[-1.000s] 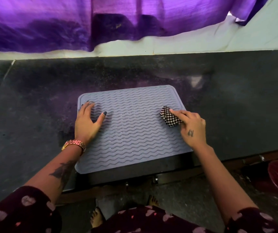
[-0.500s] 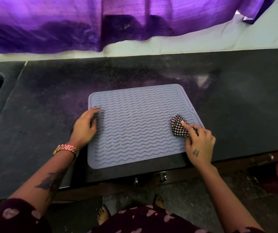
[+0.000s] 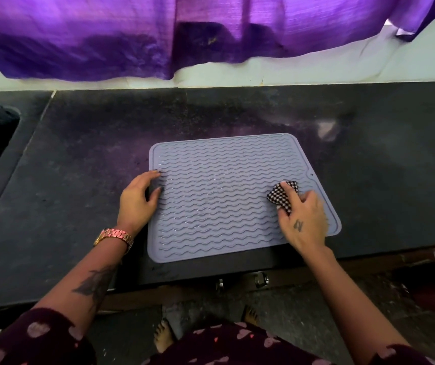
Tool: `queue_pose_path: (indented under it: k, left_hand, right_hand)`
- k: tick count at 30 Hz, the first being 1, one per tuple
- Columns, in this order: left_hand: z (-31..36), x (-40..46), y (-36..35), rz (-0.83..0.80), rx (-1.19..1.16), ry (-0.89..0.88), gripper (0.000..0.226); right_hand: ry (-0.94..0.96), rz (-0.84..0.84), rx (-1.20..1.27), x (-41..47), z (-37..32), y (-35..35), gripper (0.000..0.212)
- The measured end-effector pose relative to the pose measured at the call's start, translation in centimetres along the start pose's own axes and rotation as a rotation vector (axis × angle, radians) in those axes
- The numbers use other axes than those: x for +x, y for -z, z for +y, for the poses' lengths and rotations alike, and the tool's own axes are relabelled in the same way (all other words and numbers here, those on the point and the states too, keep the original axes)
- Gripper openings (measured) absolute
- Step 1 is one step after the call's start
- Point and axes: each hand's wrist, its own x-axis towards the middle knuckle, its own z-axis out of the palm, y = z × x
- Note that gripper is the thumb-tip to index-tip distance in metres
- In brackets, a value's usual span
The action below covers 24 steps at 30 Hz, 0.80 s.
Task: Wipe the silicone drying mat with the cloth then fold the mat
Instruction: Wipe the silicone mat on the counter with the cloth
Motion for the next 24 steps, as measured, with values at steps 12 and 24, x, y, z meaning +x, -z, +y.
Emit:
queue_pose_path:
  k: [12, 24]
  left_hand:
    - [0.2, -0.5, -0.6, -0.011, 0.119, 0.059, 0.033]
    - [-0.2, -0.4, -0.5, -0.003, 0.137, 0.126, 0.035]
  right_hand:
    - [0.032, -0.051, -0.025, -0.8, -5.2, -2.0, 0.058]
    - [0.124, -0.121, 0.017, -0.8, -9.1, -3.1, 0.056]
